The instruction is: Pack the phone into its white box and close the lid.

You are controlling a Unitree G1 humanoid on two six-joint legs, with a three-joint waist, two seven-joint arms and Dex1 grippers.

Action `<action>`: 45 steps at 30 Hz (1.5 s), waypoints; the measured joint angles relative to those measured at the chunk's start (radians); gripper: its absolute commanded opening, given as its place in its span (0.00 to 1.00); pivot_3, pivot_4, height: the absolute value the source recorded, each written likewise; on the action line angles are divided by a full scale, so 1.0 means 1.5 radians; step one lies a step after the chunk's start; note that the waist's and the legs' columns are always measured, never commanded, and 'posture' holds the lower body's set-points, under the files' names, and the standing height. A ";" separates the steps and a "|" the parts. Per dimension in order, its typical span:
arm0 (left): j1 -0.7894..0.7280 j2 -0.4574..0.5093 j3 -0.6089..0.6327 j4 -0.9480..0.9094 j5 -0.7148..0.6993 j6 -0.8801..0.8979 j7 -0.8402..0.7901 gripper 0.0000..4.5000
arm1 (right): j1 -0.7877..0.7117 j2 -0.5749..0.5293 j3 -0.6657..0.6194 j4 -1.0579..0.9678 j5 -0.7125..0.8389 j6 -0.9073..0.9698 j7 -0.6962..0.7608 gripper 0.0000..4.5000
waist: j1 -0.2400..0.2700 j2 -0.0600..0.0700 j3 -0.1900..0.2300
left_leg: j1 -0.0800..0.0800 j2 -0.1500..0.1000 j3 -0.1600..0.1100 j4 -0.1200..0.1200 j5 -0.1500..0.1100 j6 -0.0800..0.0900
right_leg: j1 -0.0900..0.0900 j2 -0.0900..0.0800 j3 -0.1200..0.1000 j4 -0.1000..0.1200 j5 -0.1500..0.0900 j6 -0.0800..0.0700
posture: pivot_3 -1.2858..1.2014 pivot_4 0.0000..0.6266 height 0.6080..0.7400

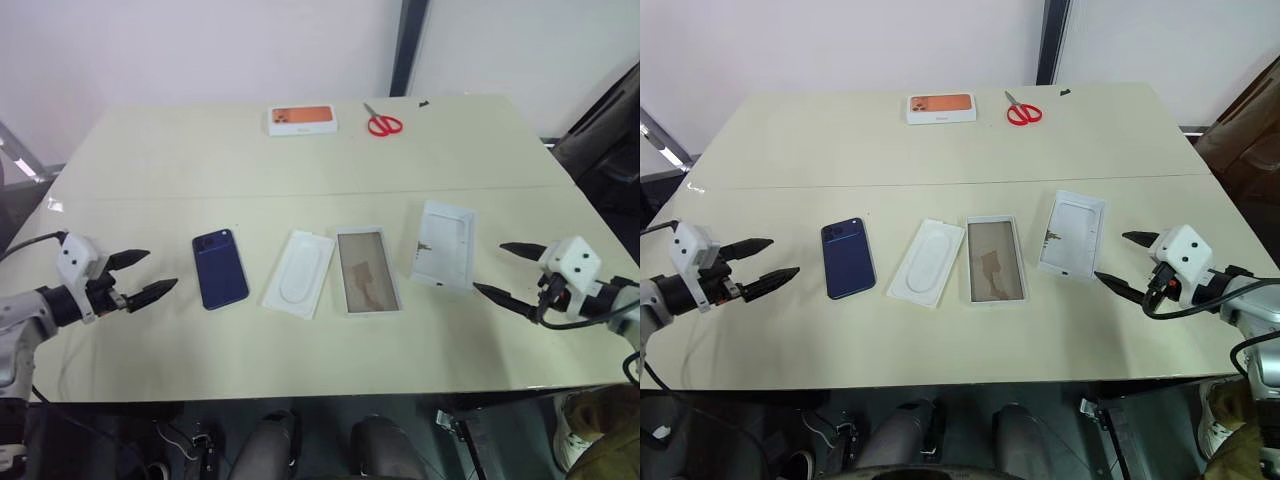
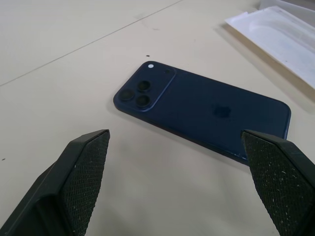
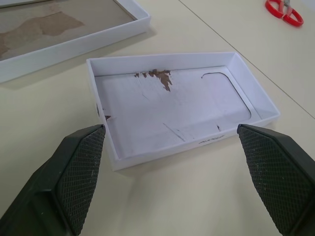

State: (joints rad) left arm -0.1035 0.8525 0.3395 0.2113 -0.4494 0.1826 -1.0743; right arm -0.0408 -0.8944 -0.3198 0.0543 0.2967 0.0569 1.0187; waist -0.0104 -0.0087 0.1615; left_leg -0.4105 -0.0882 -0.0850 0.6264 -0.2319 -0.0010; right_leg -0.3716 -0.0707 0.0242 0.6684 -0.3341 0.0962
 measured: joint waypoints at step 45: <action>-0.156 -0.109 -0.091 -0.176 -0.130 0.435 0.164 0.99 | -0.140 0.043 0.147 -0.140 0.014 0.094 -0.007 1.00 | 0.000 0.000 0.000 | 0.000 0.000 0.000 0.001 0.000 0.000 | 0.001 0.000 0.000 0.001 0.000 0.000 | 0.52 0.24 0.95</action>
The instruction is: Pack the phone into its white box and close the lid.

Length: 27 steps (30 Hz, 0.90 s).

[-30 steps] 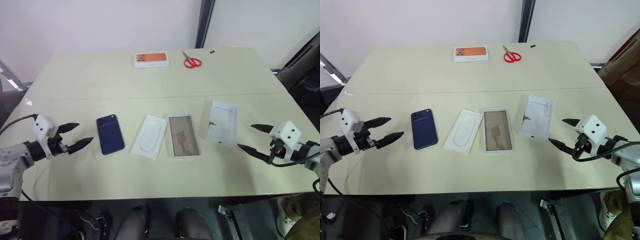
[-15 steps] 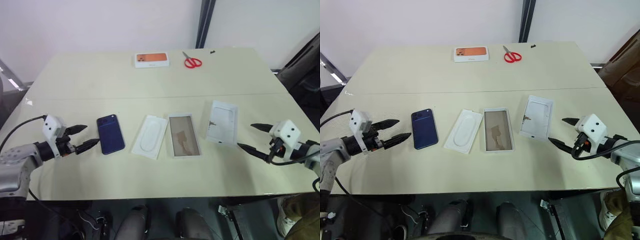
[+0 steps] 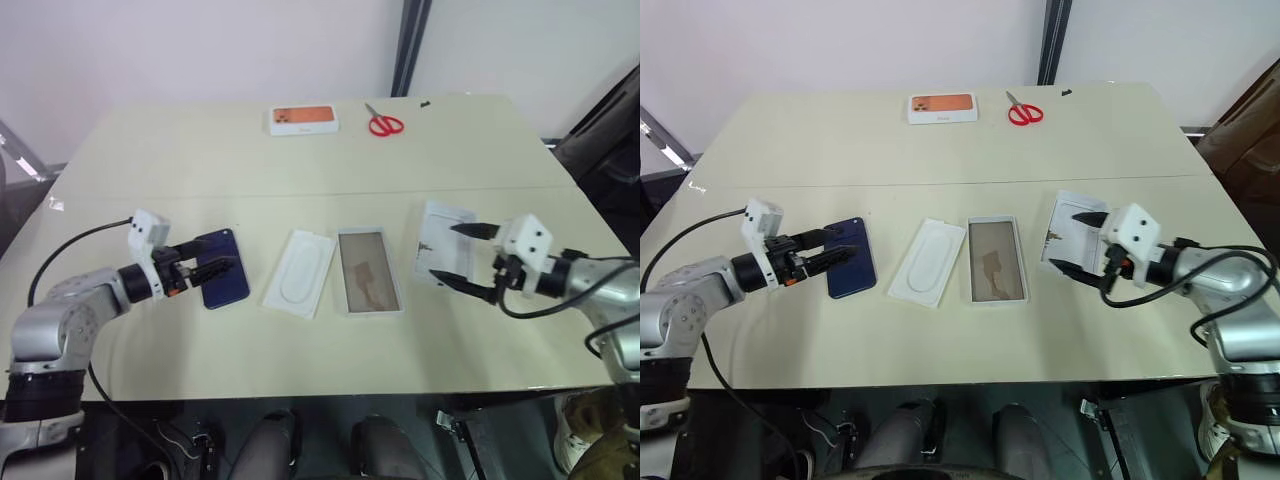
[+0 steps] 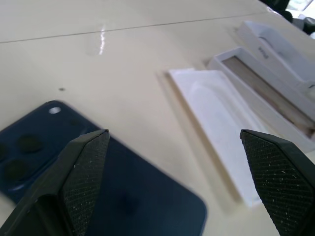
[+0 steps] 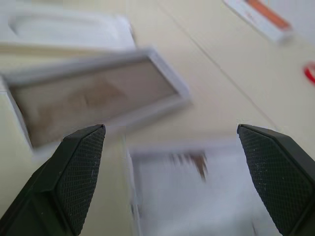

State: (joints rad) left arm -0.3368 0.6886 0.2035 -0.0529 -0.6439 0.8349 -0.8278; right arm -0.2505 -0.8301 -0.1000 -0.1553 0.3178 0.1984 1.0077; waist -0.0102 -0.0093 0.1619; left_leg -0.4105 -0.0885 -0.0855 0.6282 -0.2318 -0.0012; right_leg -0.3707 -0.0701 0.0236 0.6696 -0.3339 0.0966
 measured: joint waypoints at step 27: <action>-0.130 -0.179 -0.027 0.130 -0.044 0.259 0.121 0.80 | -0.017 0.042 0.072 -0.026 -0.008 0.028 -0.024 1.00 | 0.011 0.000 0.000 | 0.000 -0.001 0.000 0.002 0.000 0.000 | 0.000 0.000 0.000 0.001 0.000 0.000 | 0.52 0.24 0.95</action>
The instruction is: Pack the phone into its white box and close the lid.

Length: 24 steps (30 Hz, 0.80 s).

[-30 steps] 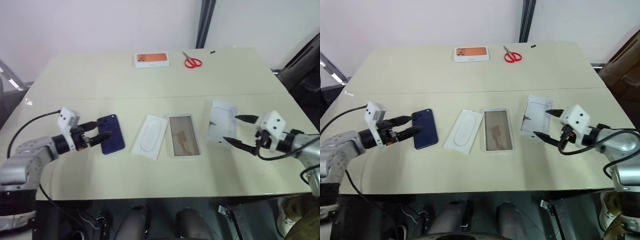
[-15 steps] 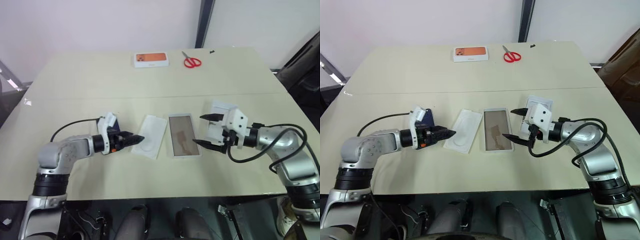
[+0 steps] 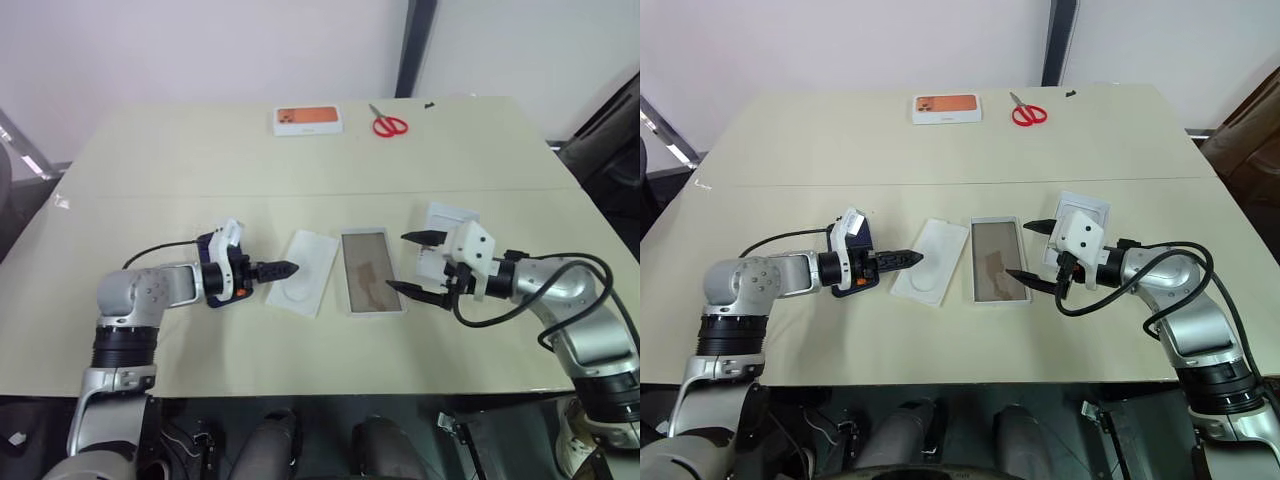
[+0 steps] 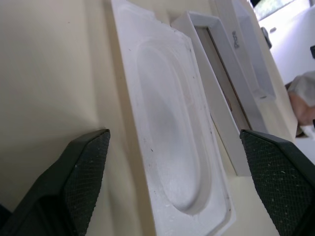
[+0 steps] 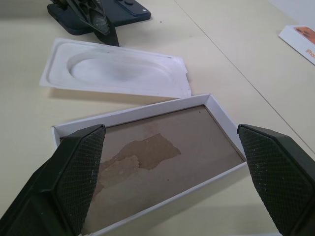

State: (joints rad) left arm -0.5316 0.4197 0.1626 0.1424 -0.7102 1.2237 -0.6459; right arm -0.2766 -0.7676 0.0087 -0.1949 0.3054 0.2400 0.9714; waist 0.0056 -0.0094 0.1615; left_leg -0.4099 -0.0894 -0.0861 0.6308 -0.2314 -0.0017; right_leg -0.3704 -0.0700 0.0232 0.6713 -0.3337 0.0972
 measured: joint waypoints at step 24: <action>0.017 -0.028 0.018 0.027 0.000 -0.007 0.006 0.36 | -0.007 0.005 0.000 0.000 -0.011 -0.003 -0.012 1.00 | 0.005 0.000 0.000 | 0.000 0.000 0.000 0.000 0.000 0.000 | 0.000 0.000 0.000 0.000 0.000 0.000 | 0.52 0.24 0.95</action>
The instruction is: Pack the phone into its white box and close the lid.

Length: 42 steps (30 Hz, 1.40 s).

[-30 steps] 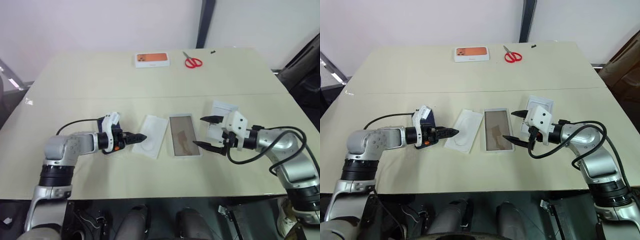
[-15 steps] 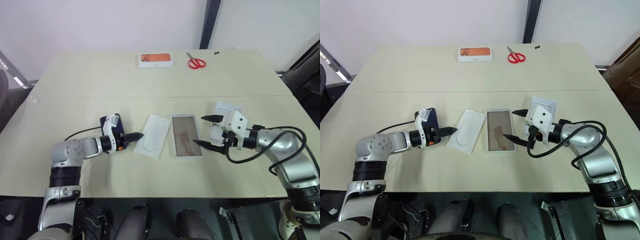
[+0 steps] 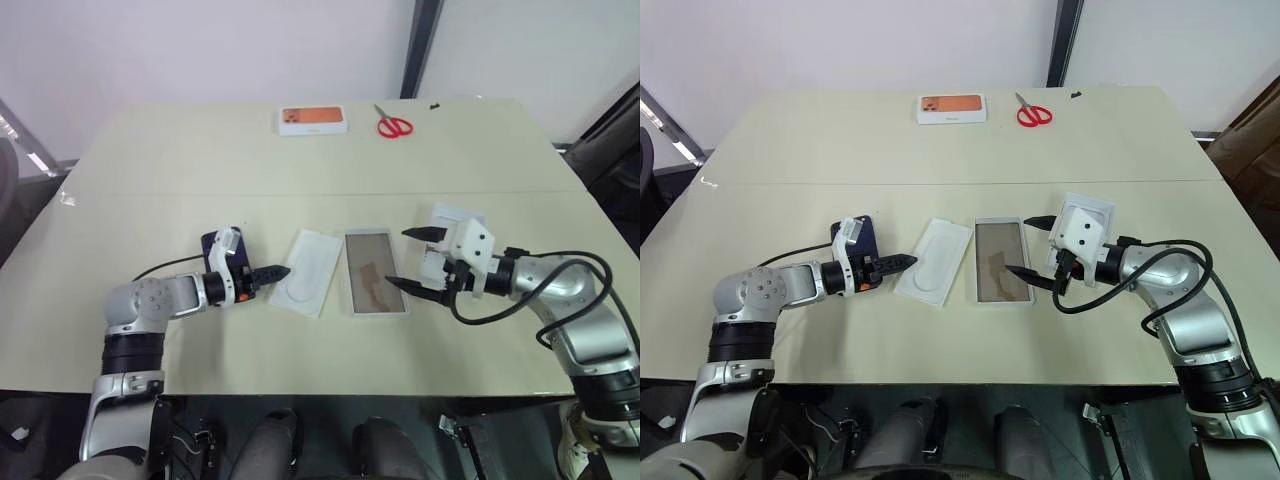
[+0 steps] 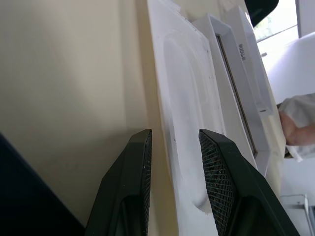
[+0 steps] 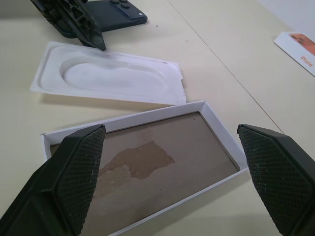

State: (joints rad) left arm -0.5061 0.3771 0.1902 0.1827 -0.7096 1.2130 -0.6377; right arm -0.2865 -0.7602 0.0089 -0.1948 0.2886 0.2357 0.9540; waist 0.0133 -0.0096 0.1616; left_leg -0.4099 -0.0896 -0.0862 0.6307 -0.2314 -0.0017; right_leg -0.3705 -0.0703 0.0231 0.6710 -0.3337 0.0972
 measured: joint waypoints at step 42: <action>-0.013 -0.133 0.194 -0.067 -0.123 0.030 0.215 0.00 | 0.017 0.000 0.167 0.013 -0.062 0.065 0.078 0.01 | -0.001 -0.002 0.001 | 0.000 0.000 0.000 0.000 0.000 -0.001 | 0.000 0.000 0.000 0.000 0.000 0.001 | 0.52 0.24 0.95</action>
State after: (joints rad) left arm -0.5259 0.1779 0.4809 0.0819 -0.8941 1.2578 -0.3152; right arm -0.2612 -0.7608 0.2597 -0.1758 0.1963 0.3329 1.0713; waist 0.0114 -0.0125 0.1633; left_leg -0.4102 -0.0894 -0.0865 0.6306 -0.2311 -0.0025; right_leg -0.3700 -0.0695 0.0229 0.6711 -0.3333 0.0980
